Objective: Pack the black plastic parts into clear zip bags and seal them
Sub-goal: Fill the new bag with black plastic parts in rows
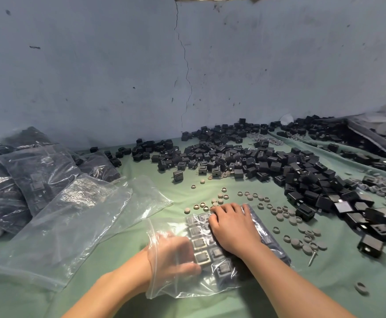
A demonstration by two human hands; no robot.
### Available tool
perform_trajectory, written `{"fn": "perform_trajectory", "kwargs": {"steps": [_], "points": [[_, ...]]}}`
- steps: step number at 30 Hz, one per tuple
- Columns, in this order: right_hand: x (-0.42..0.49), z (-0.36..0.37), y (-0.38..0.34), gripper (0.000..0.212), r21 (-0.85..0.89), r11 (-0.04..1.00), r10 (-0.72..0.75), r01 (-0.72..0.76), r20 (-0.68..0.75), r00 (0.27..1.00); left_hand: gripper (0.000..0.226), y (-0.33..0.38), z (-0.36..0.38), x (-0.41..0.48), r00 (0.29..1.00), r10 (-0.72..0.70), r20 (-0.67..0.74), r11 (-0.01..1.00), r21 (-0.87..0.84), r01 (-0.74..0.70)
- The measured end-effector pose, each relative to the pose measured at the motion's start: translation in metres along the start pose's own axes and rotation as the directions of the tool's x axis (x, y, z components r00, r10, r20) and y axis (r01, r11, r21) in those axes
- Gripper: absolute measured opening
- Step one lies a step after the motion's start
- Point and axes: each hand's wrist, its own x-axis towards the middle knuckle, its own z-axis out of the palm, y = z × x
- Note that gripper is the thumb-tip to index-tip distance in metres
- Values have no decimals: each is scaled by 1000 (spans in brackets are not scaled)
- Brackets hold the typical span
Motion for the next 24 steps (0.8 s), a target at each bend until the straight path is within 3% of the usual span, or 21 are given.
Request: {"fn": "perform_trajectory", "kwargs": {"steps": [3,7,11,14,16,20,24], "points": [[1,1,0,51,-10,1000,-2,2,-3,1000,17,1,3,6,1000,-7,-24,1000,9,8],[2,2,1,51,9,1000,2,-2,-8,1000,32,-26,8,-4,986,-146,-85,988,37,150],[1,1,2,51,-2,1000,4,-4,2,1000,38,-50,-6,-31,968,-110,-225,989,70,129],[1,1,1,51,4,1000,6,-6,5,1000,53,-59,-10,-46,966,-114,-233,965,207,163],[1,0,0,51,7,1000,8,-8,0,1000,50,-63,-9,-50,968,-169,-184,941,261,214],[1,1,0,51,-5,1000,4,-4,3,1000,21,-62,-8,-54,977,-170,-132,970,151,189],[2,1,1,51,1,1000,8,-8,-5,1000,29,-59,-9,-53,981,-164,-107,984,51,171]]}}
